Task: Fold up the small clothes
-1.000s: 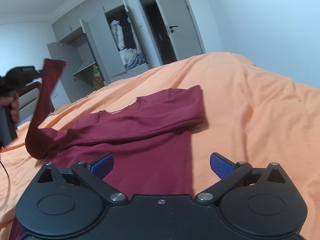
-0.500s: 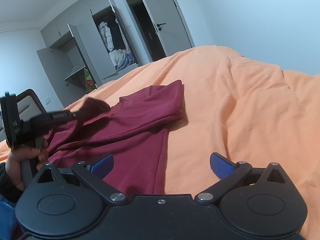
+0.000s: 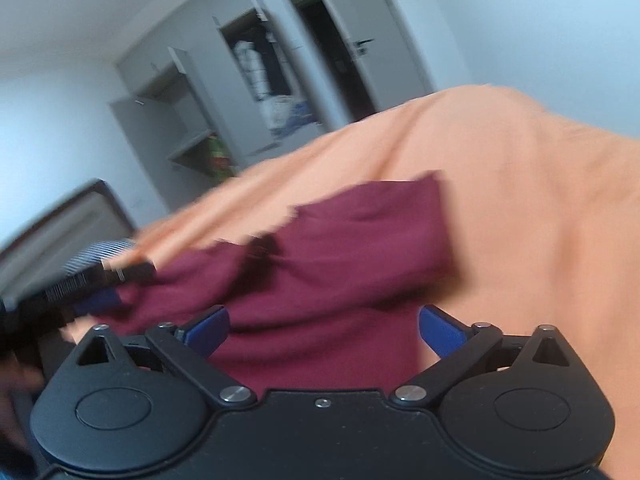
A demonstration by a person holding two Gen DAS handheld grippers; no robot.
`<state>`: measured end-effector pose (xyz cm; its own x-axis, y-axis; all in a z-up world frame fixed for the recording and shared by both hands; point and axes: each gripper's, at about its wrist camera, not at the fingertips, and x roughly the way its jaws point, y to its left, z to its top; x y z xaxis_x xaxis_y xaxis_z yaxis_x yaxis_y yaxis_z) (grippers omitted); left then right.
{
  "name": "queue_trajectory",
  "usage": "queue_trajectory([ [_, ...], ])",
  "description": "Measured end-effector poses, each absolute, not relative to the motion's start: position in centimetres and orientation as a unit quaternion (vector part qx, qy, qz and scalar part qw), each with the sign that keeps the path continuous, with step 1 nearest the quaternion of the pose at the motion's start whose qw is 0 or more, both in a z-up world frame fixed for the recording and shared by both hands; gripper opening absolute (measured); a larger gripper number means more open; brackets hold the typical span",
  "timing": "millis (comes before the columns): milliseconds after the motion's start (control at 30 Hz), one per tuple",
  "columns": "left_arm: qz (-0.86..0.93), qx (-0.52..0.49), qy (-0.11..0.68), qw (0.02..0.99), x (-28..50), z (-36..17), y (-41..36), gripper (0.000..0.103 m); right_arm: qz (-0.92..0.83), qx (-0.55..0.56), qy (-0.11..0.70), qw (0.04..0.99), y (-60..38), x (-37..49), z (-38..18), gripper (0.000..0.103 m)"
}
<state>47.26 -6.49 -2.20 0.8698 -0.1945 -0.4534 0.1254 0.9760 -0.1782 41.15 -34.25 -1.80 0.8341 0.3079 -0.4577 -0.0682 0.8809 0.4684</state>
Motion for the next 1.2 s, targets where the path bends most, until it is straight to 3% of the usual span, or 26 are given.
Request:
queue_trajectory([
  [133,-0.005,-0.103,0.248,0.963,46.2,-1.8,-2.9,0.102,0.155,0.258,0.278,0.912,-30.9,46.0,-1.2,0.097],
  [267,0.065,-0.095,0.242,0.963,44.6,-1.5,1.0,0.102,0.148,0.246,0.297,0.911,-27.5,50.3,-1.3,0.089],
  [333,0.101,-0.090,0.246,0.960,44.2,-1.7,3.3,0.102,0.137,0.236,0.303,0.913,-26.4,51.8,-1.6,0.077],
  [367,0.118,-0.095,0.249,0.957,44.1,-1.8,4.5,0.102,0.129,0.227,0.305,0.916,-26.0,52.4,-1.8,0.064],
  [400,0.132,-0.105,0.251,0.953,43.7,-1.8,5.8,0.102,0.121,0.217,0.309,0.918,-25.8,52.9,-1.9,0.043],
  [433,0.144,-0.117,0.253,0.950,43.5,-1.9,7.0,0.102,0.111,0.202,0.313,0.921,-25.4,53.3,-2.0,0.032],
  [467,0.152,-0.130,0.254,0.946,43.3,-1.9,8.1,0.102,0.103,0.192,0.308,0.926,-25.2,53.3,-2.0,0.012],
  [500,0.159,-0.143,0.253,0.944,43.0,-2.0,9.2,0.102,0.095,0.185,0.287,0.935,-25.3,52.8,-1.7,0.009],
  [667,0.175,-0.171,0.250,0.937,42.3,-2.4,11.8,0.102,0.044,0.128,0.174,0.975,-26.8,49.1,1.4,0.009],
  [1033,0.105,-0.187,0.260,0.942,45.8,-4.3,11.6,0.102,0.017,0.085,0.235,0.968,-27.5,46.8,-2.0,0.016],
  [1133,0.100,-0.175,0.278,0.939,47.5,-4.7,10.9,0.102,0.002,0.072,0.244,0.967,-26.8,47.0,-3.1,0.025],
  [1200,0.106,-0.164,0.287,0.938,48.3,-5.2,10.4,0.102,-0.022,0.068,0.241,0.968,-27.1,46.6,-3.3,0.050],
])
